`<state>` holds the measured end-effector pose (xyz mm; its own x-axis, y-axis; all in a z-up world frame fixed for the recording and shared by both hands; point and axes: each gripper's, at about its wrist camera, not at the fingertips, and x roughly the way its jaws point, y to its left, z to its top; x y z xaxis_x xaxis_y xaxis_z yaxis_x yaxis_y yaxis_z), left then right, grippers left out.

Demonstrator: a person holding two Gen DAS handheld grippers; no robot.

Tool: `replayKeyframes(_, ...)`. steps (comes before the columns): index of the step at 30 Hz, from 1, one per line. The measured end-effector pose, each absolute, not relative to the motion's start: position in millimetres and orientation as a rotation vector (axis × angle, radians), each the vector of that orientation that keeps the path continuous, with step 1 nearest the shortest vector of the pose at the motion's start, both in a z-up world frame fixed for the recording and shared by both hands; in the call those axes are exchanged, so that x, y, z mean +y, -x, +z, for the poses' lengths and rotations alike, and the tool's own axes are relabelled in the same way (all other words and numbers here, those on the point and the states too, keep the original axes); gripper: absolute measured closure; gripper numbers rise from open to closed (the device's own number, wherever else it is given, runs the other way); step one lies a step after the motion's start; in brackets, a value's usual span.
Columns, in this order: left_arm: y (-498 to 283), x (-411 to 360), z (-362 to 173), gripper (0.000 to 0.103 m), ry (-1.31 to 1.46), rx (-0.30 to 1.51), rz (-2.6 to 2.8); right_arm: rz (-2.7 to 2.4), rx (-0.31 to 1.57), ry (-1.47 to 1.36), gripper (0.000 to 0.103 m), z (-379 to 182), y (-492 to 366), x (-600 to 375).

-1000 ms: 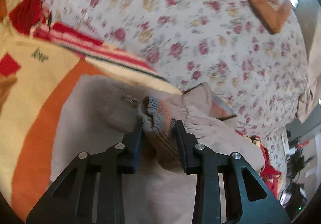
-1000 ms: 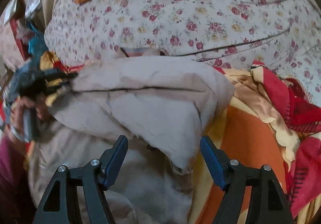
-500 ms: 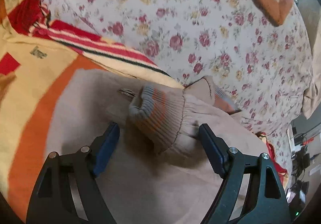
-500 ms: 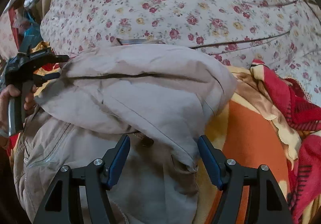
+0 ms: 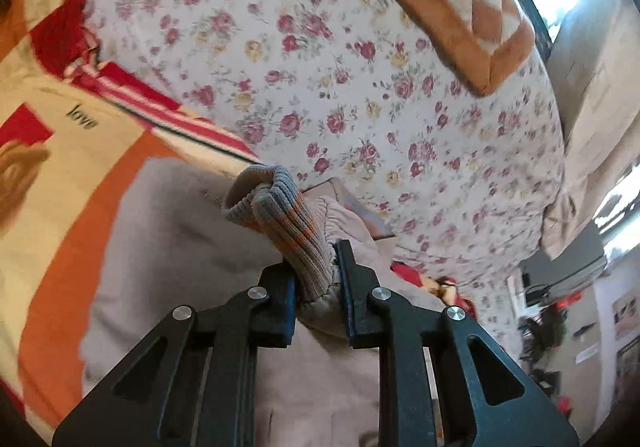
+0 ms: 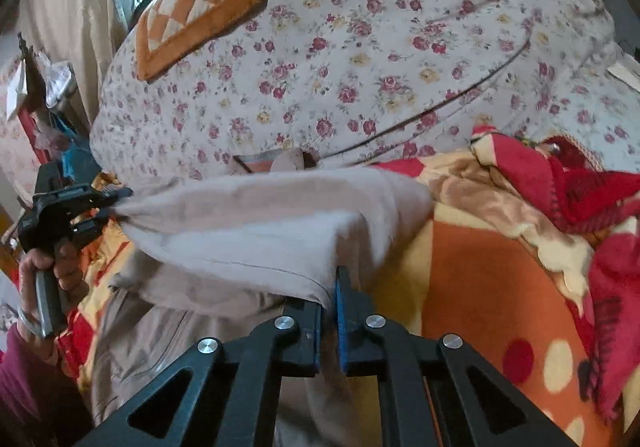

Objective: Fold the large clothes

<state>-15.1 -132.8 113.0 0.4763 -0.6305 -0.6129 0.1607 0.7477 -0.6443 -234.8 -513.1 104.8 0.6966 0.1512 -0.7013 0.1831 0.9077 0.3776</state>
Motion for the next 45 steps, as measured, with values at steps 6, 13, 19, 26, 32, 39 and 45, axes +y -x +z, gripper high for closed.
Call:
replayKeyframes(6,17,-129,39,0.078,0.444,1.19,-0.385,0.042,0.981,-0.368,0.098,79,245,-488)
replayKeyframes(13,37,-105,65,0.041,0.436,1.016,-0.351,0.029,0.87,-0.614,0.029,105,261,-527)
replayKeyframes(19,41,-117,77,0.041,0.397,0.969,-0.379,-0.021,0.979,-0.818,0.026,59,190,-558)
replayKeyframes(26,37,-151,39,0.041,0.273,1.065,-0.389,-0.015,0.992,-0.662,0.094,47,153,-549)
replayKeyframes(32,36,-171,28,0.041,0.165,1.053,-0.352,-0.138,1.067,-0.551,0.095,28,149,-559)
replayKeyframes(39,37,-165,29,0.041,0.191,1.067,-0.357,-0.075,0.98,-0.491,0.077,84,192,-540)
replayKeyframes(45,51,-173,33,0.041,0.112,1.037,-0.335,-0.108,1.129,-0.287,0.063,38,211,-505)
